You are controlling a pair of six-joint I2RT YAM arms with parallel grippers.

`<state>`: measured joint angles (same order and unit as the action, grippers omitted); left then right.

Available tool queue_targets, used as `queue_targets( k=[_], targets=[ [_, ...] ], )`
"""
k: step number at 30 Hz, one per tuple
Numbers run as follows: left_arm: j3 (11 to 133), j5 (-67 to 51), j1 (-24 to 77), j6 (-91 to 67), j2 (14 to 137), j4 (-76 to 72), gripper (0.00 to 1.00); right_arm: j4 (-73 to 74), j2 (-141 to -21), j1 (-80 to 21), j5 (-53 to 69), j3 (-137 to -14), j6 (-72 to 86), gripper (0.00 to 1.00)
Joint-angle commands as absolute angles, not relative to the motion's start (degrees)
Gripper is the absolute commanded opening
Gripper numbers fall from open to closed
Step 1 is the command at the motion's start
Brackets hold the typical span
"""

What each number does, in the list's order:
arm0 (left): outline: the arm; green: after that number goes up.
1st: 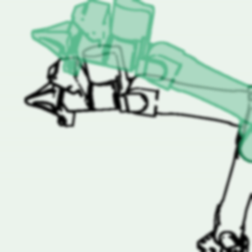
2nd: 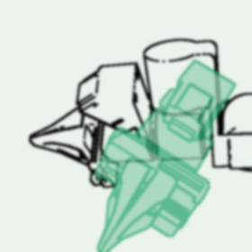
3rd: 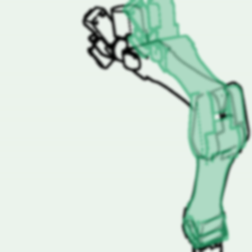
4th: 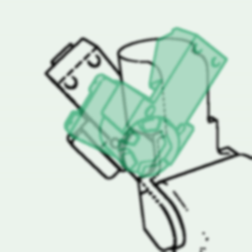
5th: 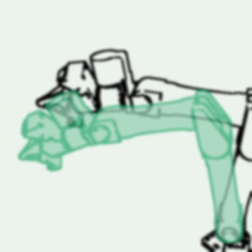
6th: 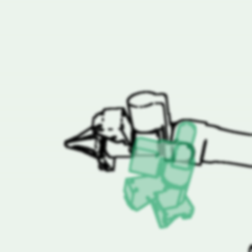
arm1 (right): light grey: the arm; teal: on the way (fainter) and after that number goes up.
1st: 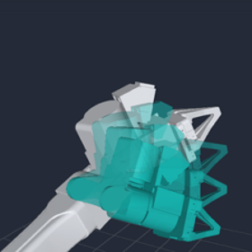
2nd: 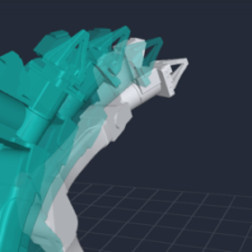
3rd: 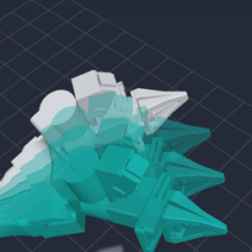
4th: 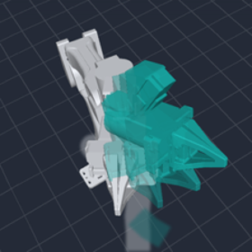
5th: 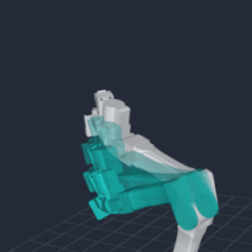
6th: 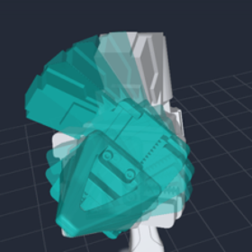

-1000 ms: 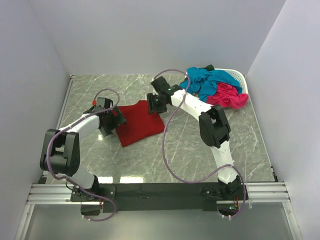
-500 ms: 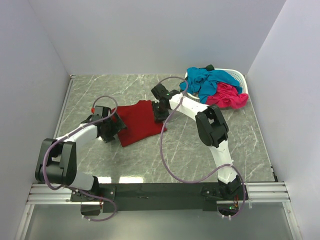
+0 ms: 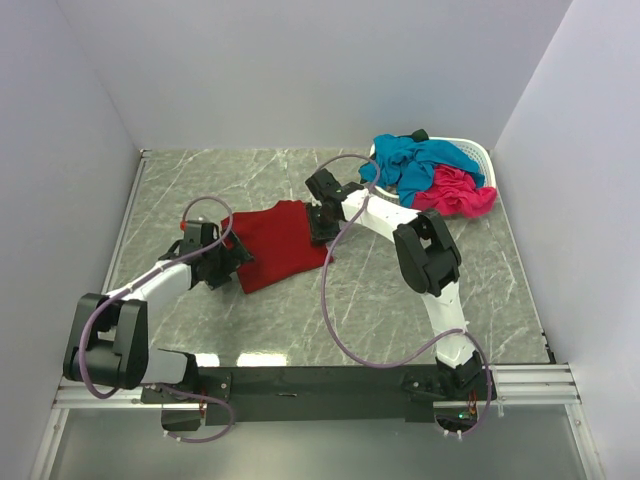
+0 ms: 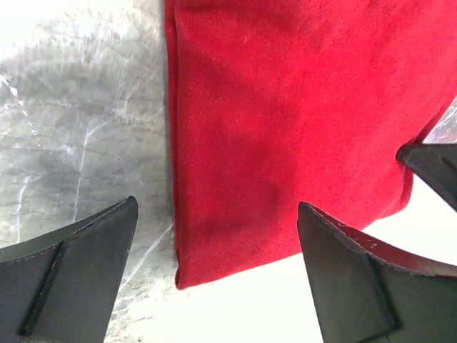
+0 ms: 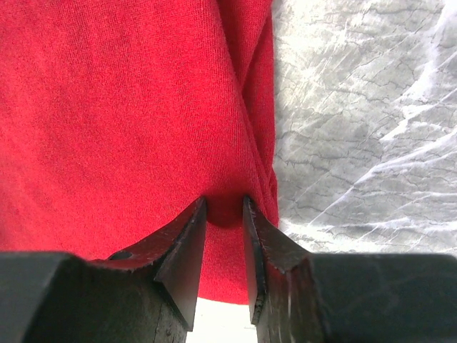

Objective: Fold and stack the t-shirts
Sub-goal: Fold the tshirt, then neatly place the folded tshirt to the corner

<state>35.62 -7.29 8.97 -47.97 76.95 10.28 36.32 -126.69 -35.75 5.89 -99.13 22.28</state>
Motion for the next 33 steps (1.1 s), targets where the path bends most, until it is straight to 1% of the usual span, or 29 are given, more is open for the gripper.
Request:
queue_targets(
  k=[1,9,12,20,25,30,33],
  targets=[
    [34.45,-9.40,8.79,-48.87,74.88,5.19,0.99,41.57,-128.50,-35.68,4.83,-95.98,22.41,0.34],
    [31.82,-10.63,7.74,-49.48,73.56,-0.26,0.99,41.13,-126.65,-35.60,4.66,-93.78,22.41,0.34],
    [30.68,-10.46,7.65,-50.01,75.40,-4.20,0.99,41.13,-125.86,-35.68,4.75,-93.34,22.24,0.34],
    [29.79,-9.05,7.82,-50.18,81.12,-9.22,0.99,41.66,-124.63,-35.60,5.36,-94.57,22.24,0.34],
    [32.86,-8.79,12.21,-49.66,87.69,-11.34,0.99,41.92,-124.72,-35.68,5.71,-94.92,22.24,0.33],
    [35.68,-8.26,16.43,-50.10,91.58,-11.52,0.99,42.10,-124.63,-35.68,5.80,-95.27,22.15,0.33],
    [37.17,-6.77,16.79,-49.31,93.42,-8.19,0.93,42.45,-124.63,-35.77,5.54,-95.71,22.06,0.33]
  ],
)
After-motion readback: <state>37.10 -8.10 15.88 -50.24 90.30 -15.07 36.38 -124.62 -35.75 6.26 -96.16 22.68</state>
